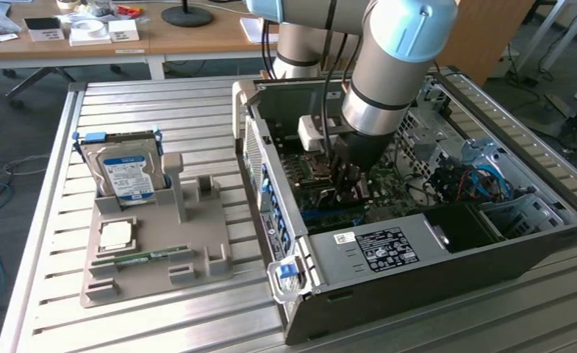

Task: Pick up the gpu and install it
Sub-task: 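Insert the gpu into the slot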

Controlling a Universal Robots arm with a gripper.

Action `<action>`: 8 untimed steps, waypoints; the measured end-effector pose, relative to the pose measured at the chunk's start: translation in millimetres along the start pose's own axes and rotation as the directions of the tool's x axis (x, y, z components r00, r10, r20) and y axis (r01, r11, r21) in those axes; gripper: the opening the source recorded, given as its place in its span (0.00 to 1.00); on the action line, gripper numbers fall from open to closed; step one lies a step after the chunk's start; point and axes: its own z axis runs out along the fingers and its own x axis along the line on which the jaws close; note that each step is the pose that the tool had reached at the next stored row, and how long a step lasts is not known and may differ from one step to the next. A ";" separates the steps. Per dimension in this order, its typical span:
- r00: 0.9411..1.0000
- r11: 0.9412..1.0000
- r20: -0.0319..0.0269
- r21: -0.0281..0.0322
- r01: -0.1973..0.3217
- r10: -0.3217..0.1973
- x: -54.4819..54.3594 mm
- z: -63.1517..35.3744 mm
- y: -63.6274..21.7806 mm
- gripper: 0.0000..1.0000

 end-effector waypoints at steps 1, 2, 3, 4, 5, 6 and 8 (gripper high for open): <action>1.000 1.000 0.000 0.000 0.000 0.000 0.1 0.7 0.0 0.27; 1.000 1.000 0.000 0.000 0.000 0.000 0.2 1.4 0.1 0.27; 1.000 1.000 -0.001 0.000 0.000 0.000 0.3 2.1 0.2 0.27; 1.000 1.000 -0.001 -0.001 0.000 0.000 0.3 2.5 0.2 0.27; 1.000 1.000 -0.001 0.000 0.000 0.000 0.3 2.7 0.2 0.27; 1.000 1.000 -0.001 0.000 0.000 0.000 0.3 2.8 0.2 0.27; 1.000 1.000 0.000 0.000 0.000 0.000 0.3 3.0 0.1 0.27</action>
